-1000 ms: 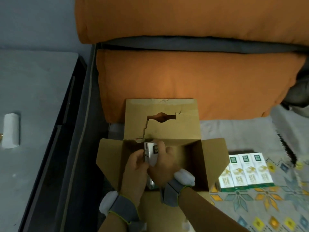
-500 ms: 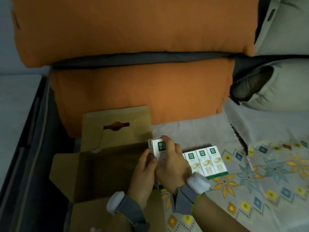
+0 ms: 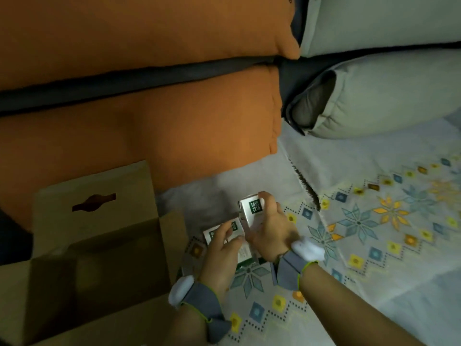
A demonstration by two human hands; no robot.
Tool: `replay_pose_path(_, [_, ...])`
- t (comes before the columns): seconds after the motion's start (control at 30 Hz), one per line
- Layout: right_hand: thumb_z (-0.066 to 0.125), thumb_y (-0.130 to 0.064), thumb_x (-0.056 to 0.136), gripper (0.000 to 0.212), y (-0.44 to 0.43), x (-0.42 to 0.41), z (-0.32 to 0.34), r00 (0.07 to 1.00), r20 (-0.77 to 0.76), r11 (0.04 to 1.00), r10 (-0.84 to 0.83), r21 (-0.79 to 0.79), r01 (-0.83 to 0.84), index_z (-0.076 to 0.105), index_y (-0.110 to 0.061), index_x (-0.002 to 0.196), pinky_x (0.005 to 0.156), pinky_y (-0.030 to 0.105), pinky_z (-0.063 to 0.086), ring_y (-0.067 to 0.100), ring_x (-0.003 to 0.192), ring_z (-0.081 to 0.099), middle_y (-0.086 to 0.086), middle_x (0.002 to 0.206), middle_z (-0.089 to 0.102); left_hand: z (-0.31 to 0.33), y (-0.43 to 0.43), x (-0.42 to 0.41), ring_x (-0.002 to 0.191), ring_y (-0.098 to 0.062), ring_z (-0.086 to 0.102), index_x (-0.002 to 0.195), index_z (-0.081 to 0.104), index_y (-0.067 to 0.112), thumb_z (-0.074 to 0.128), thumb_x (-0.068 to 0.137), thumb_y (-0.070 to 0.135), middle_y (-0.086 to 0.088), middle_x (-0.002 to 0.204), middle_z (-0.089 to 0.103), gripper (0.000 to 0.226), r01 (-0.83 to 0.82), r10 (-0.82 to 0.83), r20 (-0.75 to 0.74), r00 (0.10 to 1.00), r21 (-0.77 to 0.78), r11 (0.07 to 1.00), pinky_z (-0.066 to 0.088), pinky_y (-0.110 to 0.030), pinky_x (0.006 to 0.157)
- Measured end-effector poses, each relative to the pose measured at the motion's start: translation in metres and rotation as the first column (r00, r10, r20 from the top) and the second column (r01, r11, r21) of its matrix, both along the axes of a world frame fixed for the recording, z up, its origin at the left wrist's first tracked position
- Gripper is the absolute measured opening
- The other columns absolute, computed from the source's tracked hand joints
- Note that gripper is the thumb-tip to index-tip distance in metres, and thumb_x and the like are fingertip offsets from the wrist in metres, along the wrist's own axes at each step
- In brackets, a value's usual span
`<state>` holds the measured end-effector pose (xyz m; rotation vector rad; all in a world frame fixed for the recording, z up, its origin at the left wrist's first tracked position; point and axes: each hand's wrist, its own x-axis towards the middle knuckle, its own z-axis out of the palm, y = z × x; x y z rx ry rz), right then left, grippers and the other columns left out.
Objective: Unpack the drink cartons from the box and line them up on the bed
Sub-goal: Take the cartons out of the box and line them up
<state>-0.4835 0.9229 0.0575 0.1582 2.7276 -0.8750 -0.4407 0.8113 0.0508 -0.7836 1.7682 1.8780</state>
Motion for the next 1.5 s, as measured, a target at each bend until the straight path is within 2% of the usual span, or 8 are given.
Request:
replay_pose_path(0.17, [0.068,-0.022,0.067,0.076,0.041,-0.024,-0.039,0.993,0.063,0.995,-0.104,0.002,0.104,0.027,-0.024,0.131,0.068,0.036,0.051,0.038,0.093,0.061,0.012,0.124,0.055,-0.029,0.030,-0.011,0.136,-0.021,0.036,0.141,0.034,0.024,0.048,0.094,0.017,-0.001,0.149,0.035,0.049,0.143,-0.142,0.009,0.990,-0.105,0.984,0.033,-0.030,0.102])
replay_pose_path(0.3, [0.068,-0.018,0.067,0.071,0.062,-0.036,-0.067,0.987,0.073,0.989,-0.145,0.035,0.143,0.030,-0.024,0.126,0.066,0.035,0.046,0.040,0.090,0.061,0.014,0.118,0.058,-0.047,0.040,-0.022,0.140,-0.022,0.029,0.142,0.031,0.025,0.043,0.095,0.011,-0.001,0.153,0.028,0.051,0.204,-0.201,0.038,0.979,-0.150,0.967,0.028,-0.041,0.115])
replay_pose_path(0.6, [0.074,-0.023,0.065,0.080,0.091,-0.071,-0.117,0.954,0.260,0.986,-0.147,0.113,0.121,0.028,-0.022,0.130,0.086,0.042,0.049,0.037,0.107,0.056,0.012,0.131,0.045,-0.068,0.022,-0.031,0.134,-0.027,0.038,0.138,0.038,0.023,0.045,0.093,0.007,-0.007,0.147,0.039,0.047,0.163,-0.144,0.117,0.983,-0.181,0.970,0.032,-0.046,0.113])
replay_pose_path(0.73, [0.077,-0.028,0.062,0.084,0.094,-0.076,-0.128,0.948,0.282,0.983,-0.147,0.146,0.108,0.027,-0.023,0.129,0.084,0.042,0.049,0.037,0.105,0.058,0.011,0.129,0.046,-0.073,0.023,-0.034,0.131,-0.031,0.043,0.138,0.038,0.020,0.047,0.093,0.007,-0.011,0.144,0.043,0.048,0.158,-0.135,0.135,0.982,-0.171,0.973,0.036,-0.049,0.110])
replay_pose_path(0.83, [0.076,-0.027,0.061,0.086,0.097,-0.077,-0.134,0.947,0.288,0.984,-0.144,0.145,0.106,0.025,-0.025,0.131,0.086,0.044,0.050,0.037,0.107,0.057,0.011,0.131,0.045,-0.075,0.027,-0.039,0.134,-0.025,0.038,0.138,0.038,0.020,0.049,0.092,0.009,-0.004,0.144,0.040,0.049,0.166,-0.146,0.126,0.981,-0.171,0.971,0.032,-0.042,0.113])
replay_pose_path(0.97, [0.073,-0.023,0.064,0.085,0.102,-0.082,-0.139,0.946,0.289,0.982,-0.150,0.155,0.108,0.023,-0.024,0.133,0.087,0.043,0.048,0.037,0.110,0.055,0.011,0.134,0.043,-0.077,0.034,-0.051,0.127,-0.033,0.048,0.137,0.039,0.021,0.050,0.091,0.011,-0.013,0.140,0.048,0.048,0.181,-0.161,0.129,0.978,-0.163,0.970,0.040,-0.052,0.106])
replay_pose_path(1.23, [0.069,-0.021,0.067,0.081,0.104,-0.088,-0.141,0.954,0.285,0.985,-0.093,0.169,0.046,0.025,-0.022,0.134,0.084,0.040,0.047,0.038,0.108,0.056,0.012,0.132,0.043,-0.077,0.045,-0.071,0.134,-0.022,0.038,0.140,0.034,0.023,0.048,0.094,0.018,-0.001,0.148,0.035,0.049,0.198,-0.186,0.076,0.980,-0.214,0.957,0.033,-0.040,0.112])
replay_pose_path(1.5, [0.072,-0.023,0.069,0.084,0.105,-0.088,-0.146,0.934,0.341,0.982,-0.102,0.186,0.039,0.023,-0.018,0.137,0.089,0.042,0.046,0.039,0.114,0.053,0.013,0.135,0.040,-0.078,0.053,-0.082,0.136,-0.025,0.035,0.140,0.033,0.024,0.047,0.093,0.019,-0.003,0.150,0.034,0.050,0.236,-0.226,0.068,0.972,-0.251,0.939,0.033,-0.045,0.112])
